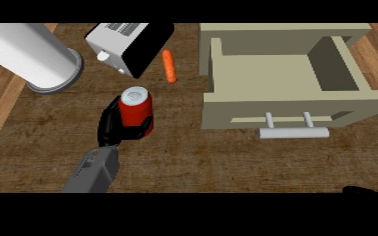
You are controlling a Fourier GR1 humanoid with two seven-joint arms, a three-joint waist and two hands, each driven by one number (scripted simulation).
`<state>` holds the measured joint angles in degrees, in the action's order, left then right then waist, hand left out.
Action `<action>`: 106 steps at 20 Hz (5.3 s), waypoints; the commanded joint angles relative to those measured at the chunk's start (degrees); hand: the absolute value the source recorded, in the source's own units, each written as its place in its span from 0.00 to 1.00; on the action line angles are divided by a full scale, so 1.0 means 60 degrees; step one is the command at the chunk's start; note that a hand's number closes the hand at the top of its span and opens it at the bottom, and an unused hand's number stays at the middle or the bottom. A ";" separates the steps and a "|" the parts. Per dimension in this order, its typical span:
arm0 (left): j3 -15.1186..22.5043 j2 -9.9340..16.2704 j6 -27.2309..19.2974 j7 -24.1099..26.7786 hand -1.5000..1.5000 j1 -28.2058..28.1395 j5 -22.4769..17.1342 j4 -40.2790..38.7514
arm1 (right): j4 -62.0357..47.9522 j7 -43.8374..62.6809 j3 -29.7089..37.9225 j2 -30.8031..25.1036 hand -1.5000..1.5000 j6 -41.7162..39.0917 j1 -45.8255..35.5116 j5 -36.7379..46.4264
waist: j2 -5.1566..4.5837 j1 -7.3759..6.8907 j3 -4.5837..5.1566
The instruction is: Pick up the can, place it into the drawer and close the drawer
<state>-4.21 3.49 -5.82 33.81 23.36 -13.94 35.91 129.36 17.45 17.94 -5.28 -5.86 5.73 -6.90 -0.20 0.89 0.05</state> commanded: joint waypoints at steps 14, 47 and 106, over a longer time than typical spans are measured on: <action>0.0724 -0.0027 -0.0064 -0.2920 1.00 0.2646 0.0540 0.1466 | -0.0320 0.0159 0.0138 -0.0146 0.00 0.0361 -0.0514 0.0525 | 0.0068 -0.0194 -0.0013; 0.2264 -0.0582 -0.3298 -0.7421 1.00 1.0092 -0.0538 -0.0521 | -0.0263 0.0167 0.0053 -0.0196 0.00 0.0282 -0.0850 0.0414 | -0.0066 0.0353 -0.0028; 0.3216 -0.0167 -0.4825 -0.5861 0.00 1.1740 -0.2985 -0.3051 | -0.9454 -0.2883 -0.4361 -0.1324 0.00 0.2814 -0.6146 1.0024 | -0.0062 -0.0265 -0.0019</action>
<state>15.33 1.57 -34.63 -0.07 93.26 -32.60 16.92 81.41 1.84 -7.66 -15.49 6.54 -27.58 49.75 -0.81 -0.17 -0.06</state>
